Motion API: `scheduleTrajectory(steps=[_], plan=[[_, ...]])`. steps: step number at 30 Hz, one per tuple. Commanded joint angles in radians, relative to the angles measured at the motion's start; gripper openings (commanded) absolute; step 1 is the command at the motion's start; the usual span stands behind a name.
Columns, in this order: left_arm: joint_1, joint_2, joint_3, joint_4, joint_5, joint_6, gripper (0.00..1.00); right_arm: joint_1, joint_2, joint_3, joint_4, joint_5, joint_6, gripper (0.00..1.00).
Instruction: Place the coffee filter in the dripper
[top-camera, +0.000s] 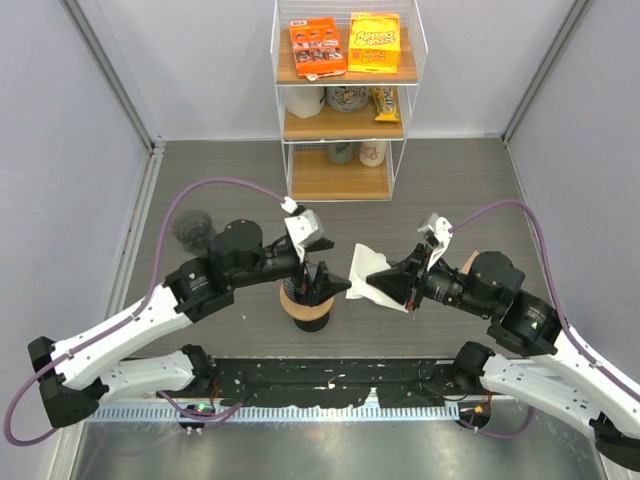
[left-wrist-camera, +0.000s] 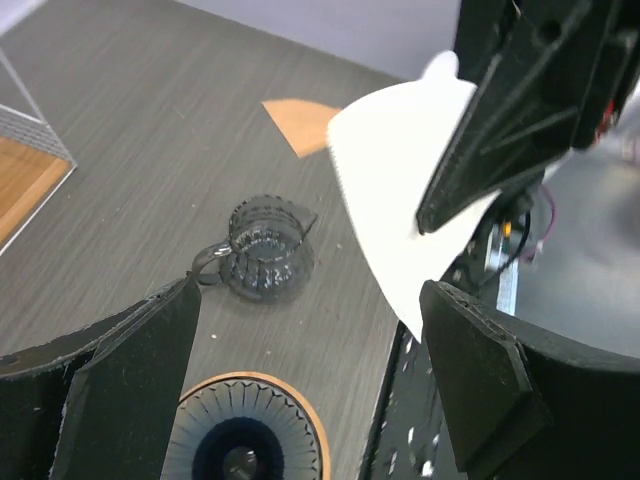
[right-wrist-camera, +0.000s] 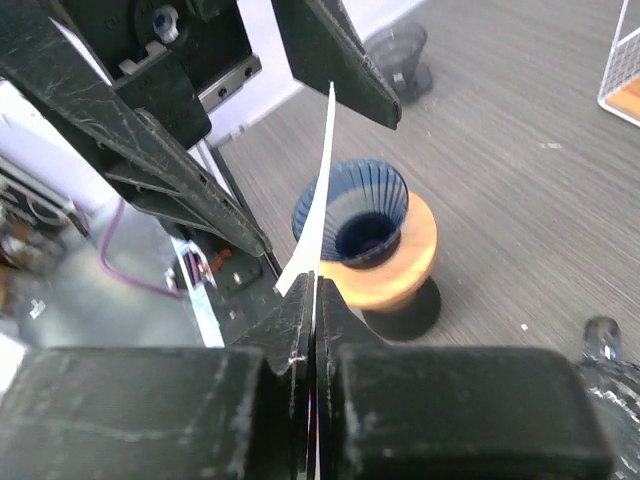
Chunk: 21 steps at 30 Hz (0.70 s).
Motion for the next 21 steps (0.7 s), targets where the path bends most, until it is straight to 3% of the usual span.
scheduleTrajectory(steps=[1, 5, 10, 16, 21], plan=[[0.008, -0.062, -0.062, 0.212, -0.113, -0.255, 1.00, 0.004, -0.036, -0.080, 0.300, 0.071, 0.154, 0.05], [0.008, -0.060, -0.115, 0.325, 0.010, -0.305, 1.00, 0.005, -0.014, -0.157, 0.515, 0.068, 0.262, 0.05], [0.010, -0.030, -0.080, 0.281, 0.067, -0.323, 0.99, 0.003, 0.031, -0.189, 0.664, 0.061, 0.323, 0.05], [0.011, -0.025, -0.123, 0.342, 0.092, -0.328, 0.86, 0.005, 0.011, -0.201, 0.695, 0.123, 0.323, 0.05], [0.018, -0.010, -0.112, 0.344, 0.084, -0.334, 0.71, 0.005, 0.023, -0.189, 0.664, 0.068, 0.309, 0.05]])
